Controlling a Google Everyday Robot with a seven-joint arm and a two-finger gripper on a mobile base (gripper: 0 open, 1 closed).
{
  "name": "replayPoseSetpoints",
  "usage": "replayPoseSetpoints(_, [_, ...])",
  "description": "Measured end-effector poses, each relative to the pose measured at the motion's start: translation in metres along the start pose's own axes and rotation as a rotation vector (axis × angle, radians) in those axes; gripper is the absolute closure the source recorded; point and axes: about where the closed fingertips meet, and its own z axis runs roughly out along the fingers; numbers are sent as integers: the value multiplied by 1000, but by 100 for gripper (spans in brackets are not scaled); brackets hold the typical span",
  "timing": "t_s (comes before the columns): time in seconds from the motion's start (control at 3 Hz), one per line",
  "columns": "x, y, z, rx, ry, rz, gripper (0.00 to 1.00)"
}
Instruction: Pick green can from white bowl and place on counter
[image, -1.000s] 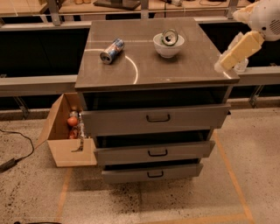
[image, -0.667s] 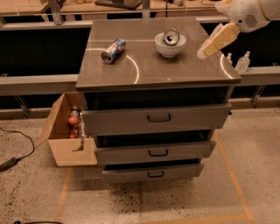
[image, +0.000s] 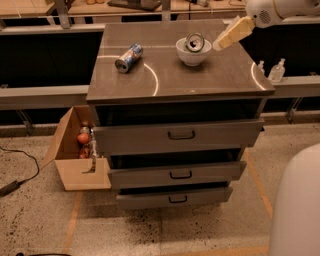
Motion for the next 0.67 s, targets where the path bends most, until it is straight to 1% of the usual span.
replayPoseSetpoints(0.33, [11, -13, 7, 37, 38, 29, 0])
replayPoseSetpoints(0.67, [11, -13, 8, 37, 40, 31, 0])
